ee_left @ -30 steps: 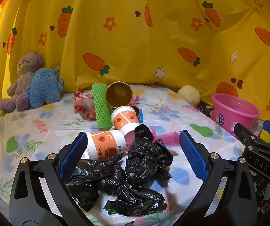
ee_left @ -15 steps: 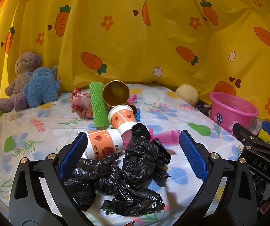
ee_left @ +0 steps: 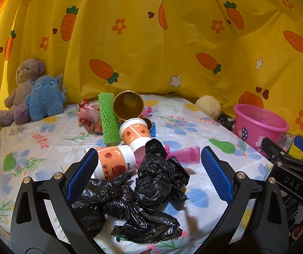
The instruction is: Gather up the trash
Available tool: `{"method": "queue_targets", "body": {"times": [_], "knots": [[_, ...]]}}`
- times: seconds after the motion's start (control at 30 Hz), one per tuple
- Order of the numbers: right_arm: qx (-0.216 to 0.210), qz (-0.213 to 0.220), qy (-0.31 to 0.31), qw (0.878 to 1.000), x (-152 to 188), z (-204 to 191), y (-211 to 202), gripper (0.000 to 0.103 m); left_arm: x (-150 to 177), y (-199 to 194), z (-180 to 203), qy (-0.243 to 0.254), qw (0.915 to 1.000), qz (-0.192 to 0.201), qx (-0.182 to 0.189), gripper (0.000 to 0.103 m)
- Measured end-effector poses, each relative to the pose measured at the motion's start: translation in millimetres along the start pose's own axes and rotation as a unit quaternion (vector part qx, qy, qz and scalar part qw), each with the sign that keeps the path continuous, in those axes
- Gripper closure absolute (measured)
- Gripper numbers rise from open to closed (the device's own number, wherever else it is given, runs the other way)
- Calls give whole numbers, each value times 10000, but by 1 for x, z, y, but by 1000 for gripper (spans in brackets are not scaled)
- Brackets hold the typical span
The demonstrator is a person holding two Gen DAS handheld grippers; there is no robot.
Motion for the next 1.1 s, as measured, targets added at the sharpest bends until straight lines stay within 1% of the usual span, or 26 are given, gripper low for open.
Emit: {"method": "queue_targets", "body": {"times": [1.1], "knots": [[10,115,37,9999,-9,2,-3,5,-1,1,2,-9,10000,-25,13,7]]}}
Point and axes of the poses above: each gripper's, at about its wrist camera, not at the fingertips, and y roughly the way its jaws point, z to its right, x to its underside, the point moved 1 cm from there along y, roughly the way its jaws point, and after that the axes turned 11 degrees about y, right-handed, at the moved point
